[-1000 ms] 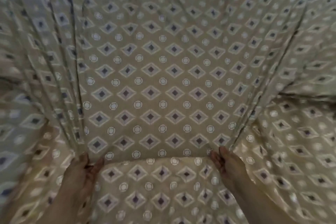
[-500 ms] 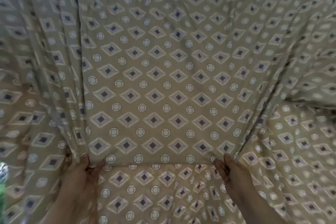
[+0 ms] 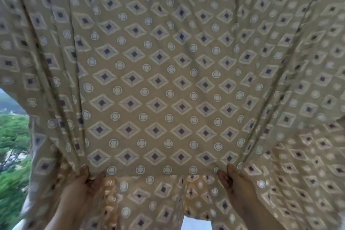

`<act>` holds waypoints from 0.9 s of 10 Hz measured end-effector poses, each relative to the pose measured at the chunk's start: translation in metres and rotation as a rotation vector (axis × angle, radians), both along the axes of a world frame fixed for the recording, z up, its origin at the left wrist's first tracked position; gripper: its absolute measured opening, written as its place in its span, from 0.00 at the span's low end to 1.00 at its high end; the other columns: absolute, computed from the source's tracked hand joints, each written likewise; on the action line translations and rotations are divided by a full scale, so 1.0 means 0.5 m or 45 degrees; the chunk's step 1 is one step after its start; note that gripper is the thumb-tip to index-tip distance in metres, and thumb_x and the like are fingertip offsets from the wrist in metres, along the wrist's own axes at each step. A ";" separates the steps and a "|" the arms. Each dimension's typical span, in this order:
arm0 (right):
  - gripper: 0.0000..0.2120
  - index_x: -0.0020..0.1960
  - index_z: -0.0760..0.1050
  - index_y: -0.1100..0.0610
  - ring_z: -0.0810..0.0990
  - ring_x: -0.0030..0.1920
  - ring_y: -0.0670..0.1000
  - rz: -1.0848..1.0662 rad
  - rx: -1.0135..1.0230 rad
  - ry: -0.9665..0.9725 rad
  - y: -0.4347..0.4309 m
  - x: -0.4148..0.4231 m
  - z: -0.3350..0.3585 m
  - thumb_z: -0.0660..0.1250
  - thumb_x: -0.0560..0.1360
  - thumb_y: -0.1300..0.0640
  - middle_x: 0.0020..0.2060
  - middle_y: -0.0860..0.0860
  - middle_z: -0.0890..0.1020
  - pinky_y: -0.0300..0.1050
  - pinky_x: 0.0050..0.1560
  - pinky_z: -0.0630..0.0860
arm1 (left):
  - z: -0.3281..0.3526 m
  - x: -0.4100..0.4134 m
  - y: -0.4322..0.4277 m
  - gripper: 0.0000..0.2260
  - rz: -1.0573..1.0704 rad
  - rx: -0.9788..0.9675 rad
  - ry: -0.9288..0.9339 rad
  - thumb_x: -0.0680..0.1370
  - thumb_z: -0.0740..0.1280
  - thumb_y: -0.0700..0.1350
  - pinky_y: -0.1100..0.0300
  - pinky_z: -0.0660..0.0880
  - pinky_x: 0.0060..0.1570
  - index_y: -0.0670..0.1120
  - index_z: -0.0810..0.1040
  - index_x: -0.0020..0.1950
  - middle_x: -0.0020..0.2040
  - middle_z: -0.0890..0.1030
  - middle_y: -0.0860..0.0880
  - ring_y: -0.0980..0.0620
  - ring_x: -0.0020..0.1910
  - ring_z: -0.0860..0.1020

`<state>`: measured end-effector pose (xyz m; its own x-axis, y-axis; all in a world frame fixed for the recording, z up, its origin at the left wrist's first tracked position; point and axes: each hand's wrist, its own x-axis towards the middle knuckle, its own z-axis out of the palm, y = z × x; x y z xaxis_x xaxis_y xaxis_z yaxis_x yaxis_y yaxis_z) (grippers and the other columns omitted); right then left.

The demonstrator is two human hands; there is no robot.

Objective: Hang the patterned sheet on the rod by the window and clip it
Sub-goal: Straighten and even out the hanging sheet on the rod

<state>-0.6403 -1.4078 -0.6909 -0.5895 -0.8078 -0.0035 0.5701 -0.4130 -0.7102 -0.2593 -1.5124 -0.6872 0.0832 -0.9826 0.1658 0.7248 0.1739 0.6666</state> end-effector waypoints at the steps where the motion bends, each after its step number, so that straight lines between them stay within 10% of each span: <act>1: 0.08 0.56 0.74 0.69 0.85 0.31 0.52 -0.015 0.020 -0.002 -0.005 -0.012 -0.034 0.64 0.78 0.66 0.32 0.56 0.85 0.42 0.30 0.81 | -0.026 -0.004 0.015 0.21 0.066 -0.022 -0.083 0.82 0.60 0.44 0.57 0.82 0.34 0.53 0.86 0.33 0.42 0.85 0.47 0.52 0.35 0.84; 2: 0.13 0.55 0.74 0.69 0.85 0.31 0.52 -0.027 0.024 -0.002 -0.001 -0.023 -0.055 0.70 0.73 0.66 0.32 0.56 0.85 0.43 0.32 0.82 | -0.054 -0.018 0.041 0.19 0.045 -0.090 -0.310 0.62 0.76 0.61 0.65 0.80 0.34 0.48 0.85 0.43 0.44 0.81 0.47 0.60 0.34 0.83; 3: 0.05 0.49 0.74 0.69 0.84 0.28 0.50 -0.030 0.017 0.004 0.005 -0.034 -0.075 0.65 0.76 0.67 0.29 0.56 0.83 0.41 0.29 0.81 | -0.084 -0.033 0.042 0.25 0.016 -0.035 -0.150 0.77 0.66 0.46 0.72 0.76 0.34 0.30 0.68 0.68 0.29 0.83 0.57 0.66 0.32 0.81; 4: 0.04 0.49 0.74 0.68 0.84 0.28 0.50 -0.039 0.060 -0.001 0.006 -0.039 -0.102 0.64 0.78 0.66 0.30 0.57 0.84 0.40 0.29 0.81 | -0.105 -0.055 0.042 0.16 0.068 0.045 -0.002 0.83 0.53 0.38 0.69 0.78 0.31 0.34 0.67 0.70 0.36 0.85 0.56 0.63 0.32 0.82; 6: 0.05 0.47 0.75 0.68 0.83 0.26 0.51 -0.080 0.145 -0.005 0.007 -0.038 -0.164 0.64 0.78 0.66 0.27 0.58 0.83 0.41 0.26 0.80 | -0.147 -0.061 0.046 0.07 0.216 0.184 -0.047 0.83 0.55 0.38 0.61 0.79 0.25 0.42 0.72 0.54 0.54 0.77 0.45 0.52 0.36 0.82; 7: 0.06 0.46 0.74 0.69 0.83 0.25 0.51 -0.072 0.182 0.037 0.013 -0.037 -0.183 0.63 0.79 0.66 0.26 0.58 0.83 0.42 0.25 0.80 | -0.177 -0.063 0.046 0.11 0.250 0.180 -0.059 0.83 0.54 0.37 0.59 0.78 0.23 0.46 0.73 0.59 0.37 0.83 0.55 0.57 0.26 0.81; 8: 0.05 0.45 0.75 0.67 0.83 0.26 0.52 -0.100 0.208 0.026 0.028 -0.040 -0.198 0.63 0.78 0.66 0.27 0.57 0.83 0.42 0.26 0.80 | -0.180 -0.076 0.056 0.18 0.262 0.262 -0.075 0.83 0.53 0.36 0.58 0.77 0.21 0.52 0.77 0.43 0.27 0.81 0.63 0.61 0.23 0.79; 9: 0.06 0.44 0.75 0.68 0.82 0.25 0.52 -0.097 0.249 0.035 0.041 -0.041 -0.210 0.64 0.78 0.66 0.26 0.57 0.83 0.43 0.25 0.80 | -0.223 -0.074 0.041 0.12 0.197 0.384 -0.039 0.83 0.56 0.41 0.51 0.81 0.30 0.51 0.76 0.48 0.49 0.84 0.55 0.52 0.38 0.84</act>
<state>-0.6610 -1.3874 -0.7961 -0.6510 -0.7462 -0.1391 0.5217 -0.3068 -0.7961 -0.2964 -1.4918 -0.7989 0.2346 -0.9639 -0.1255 0.6841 0.0720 0.7258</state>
